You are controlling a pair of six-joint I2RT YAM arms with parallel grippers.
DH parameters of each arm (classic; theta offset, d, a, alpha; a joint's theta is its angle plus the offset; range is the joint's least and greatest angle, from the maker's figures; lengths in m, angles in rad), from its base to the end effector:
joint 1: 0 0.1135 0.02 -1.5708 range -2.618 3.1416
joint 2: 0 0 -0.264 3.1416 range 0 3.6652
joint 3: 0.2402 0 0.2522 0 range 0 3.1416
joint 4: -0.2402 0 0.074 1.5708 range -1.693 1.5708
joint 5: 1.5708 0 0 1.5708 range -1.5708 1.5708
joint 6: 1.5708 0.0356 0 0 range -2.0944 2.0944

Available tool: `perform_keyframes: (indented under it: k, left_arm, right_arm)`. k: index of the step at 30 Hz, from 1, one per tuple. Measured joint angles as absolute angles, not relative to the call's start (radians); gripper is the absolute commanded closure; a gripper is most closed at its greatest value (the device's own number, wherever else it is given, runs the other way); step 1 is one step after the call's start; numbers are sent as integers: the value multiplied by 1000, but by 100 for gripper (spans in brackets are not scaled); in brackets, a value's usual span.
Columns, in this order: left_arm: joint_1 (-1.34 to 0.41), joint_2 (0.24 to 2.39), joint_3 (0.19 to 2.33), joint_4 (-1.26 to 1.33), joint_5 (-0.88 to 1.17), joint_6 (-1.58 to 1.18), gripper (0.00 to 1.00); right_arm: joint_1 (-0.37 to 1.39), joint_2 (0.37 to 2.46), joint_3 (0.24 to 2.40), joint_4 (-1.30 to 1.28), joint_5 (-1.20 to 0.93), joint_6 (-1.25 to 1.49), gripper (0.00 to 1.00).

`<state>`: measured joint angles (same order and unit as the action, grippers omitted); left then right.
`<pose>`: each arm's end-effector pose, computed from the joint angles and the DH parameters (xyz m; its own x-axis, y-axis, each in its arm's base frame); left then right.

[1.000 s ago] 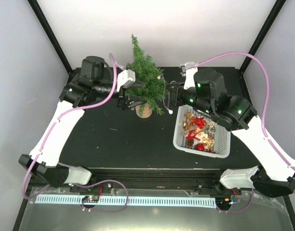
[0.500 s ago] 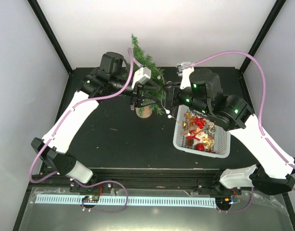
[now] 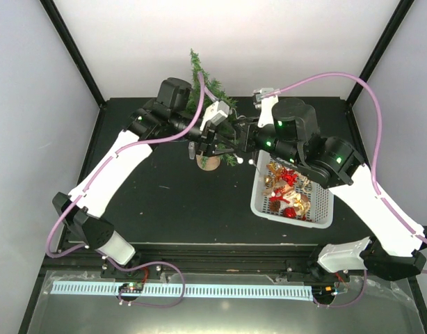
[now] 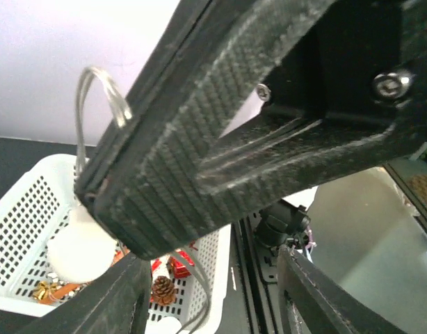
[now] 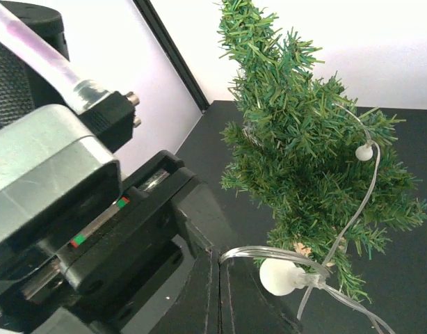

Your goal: Decorate the small christmas tree

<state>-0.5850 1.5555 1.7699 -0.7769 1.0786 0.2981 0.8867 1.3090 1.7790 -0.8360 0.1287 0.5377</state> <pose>0.2489 -0.2025 0.4398 -0.1658 0.2763 -0.9467 0.9742 -0.1034 -0.2008 0.1584 0.1870 0.4938 -0.5491 0.1304 -0.8255 -0.4792 0.7601 0.4388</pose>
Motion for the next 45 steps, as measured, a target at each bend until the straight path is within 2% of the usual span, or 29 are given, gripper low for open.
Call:
perform_keyframes:
  k: [6,8,14,16,19,22,27,29,39,45]
  left_arm:
    - [-585,1576,1770,-754,1098,255,92]
    - [-585,1578,1771,-749,1102,247,98]
    - [-585,1576,1780,-772,1089,267,98]
    - [-585,1574,1789,-807,1075,294,98]
    - [-585,1574,1842,-901,1045,350,98]
    - [-582,1570,1895,-988,1019,400,98]
    - [-569,1533,1905,-1079,992,456,98]
    - [-558,1516,1905,-1103,986,469,98]
    - [-489,1478,1909,-1137,973,479,98]
    - [-469,1452,1912,-1136,965,479,98]
  right_arm:
    - [891,1314,1779,-830,128,541,99]
    - [891,1314,1775,-828,128,541,99]
    - [892,1308,1737,-794,132,548,99]
    - [892,1301,1720,-790,136,553,96]
    - [892,1287,1685,-785,138,562,85]
    - [896,1274,1668,-776,134,568,61]
    - [896,1258,1660,-779,96,564,43]
    - [896,1238,1641,-781,92,563,39]
    - [896,1036,1515,-886,147,593,36]
    - [891,978,1221,-854,70,728,36]
